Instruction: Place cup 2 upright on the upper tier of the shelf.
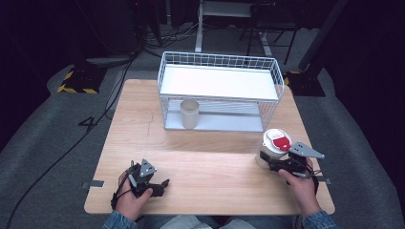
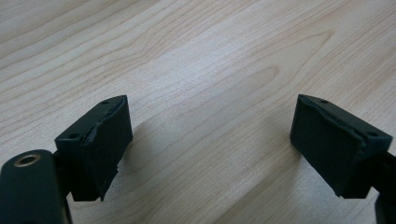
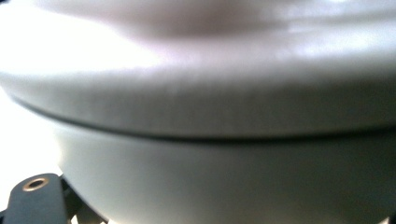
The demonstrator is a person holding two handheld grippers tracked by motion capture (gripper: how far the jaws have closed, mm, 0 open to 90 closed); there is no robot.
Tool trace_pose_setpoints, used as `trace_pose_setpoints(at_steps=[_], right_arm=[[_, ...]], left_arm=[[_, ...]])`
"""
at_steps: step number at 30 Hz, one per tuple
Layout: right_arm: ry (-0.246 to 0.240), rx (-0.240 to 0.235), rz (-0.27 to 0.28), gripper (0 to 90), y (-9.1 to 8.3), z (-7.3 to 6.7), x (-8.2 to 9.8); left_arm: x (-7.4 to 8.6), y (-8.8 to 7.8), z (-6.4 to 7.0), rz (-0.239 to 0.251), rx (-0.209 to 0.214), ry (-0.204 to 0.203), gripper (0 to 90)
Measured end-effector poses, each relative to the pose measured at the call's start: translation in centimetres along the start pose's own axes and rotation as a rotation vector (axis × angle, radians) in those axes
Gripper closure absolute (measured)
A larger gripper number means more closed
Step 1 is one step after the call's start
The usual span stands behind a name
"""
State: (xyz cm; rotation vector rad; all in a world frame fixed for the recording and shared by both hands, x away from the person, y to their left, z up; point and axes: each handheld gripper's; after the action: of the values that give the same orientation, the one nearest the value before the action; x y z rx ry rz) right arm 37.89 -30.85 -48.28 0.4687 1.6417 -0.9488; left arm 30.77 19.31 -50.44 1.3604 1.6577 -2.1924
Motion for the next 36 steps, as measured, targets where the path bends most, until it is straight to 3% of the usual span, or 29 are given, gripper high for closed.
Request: trace_pose_setpoints(at_steps=[8,19,24,36], right_arm=[[0.032,0.011,-0.014,13.2,-0.3,0.3,-0.4],[0.021,0.036,-0.027,13.2,-0.8,0.7,-1.3],[0.032,0.029,-0.044,13.2,-0.8,0.4,-2.3],[0.002,0.020,-0.016,13.2,-1.4,-0.2,-5.8]], left_arm=[[0.0,0.0,0.0,-0.001,-0.001,0.005,13.5],[0.0,0.0,-0.1,-0.001,0.000,0.005,13.3],[-0.2,0.2,-0.1,-0.008,-0.001,0.009,9.9],[-0.5,0.6,0.0,-0.034,0.004,0.013,0.3]])
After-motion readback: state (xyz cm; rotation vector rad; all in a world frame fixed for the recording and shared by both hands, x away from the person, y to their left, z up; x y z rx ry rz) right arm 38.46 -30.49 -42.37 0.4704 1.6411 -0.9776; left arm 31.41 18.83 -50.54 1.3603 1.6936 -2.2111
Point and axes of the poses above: each handheld gripper's, and its own axes: y roughly forward along the jaws, x roughly out of its underside, z roughly to its right, and after that the axes turned 1 degree about -z, right-handed
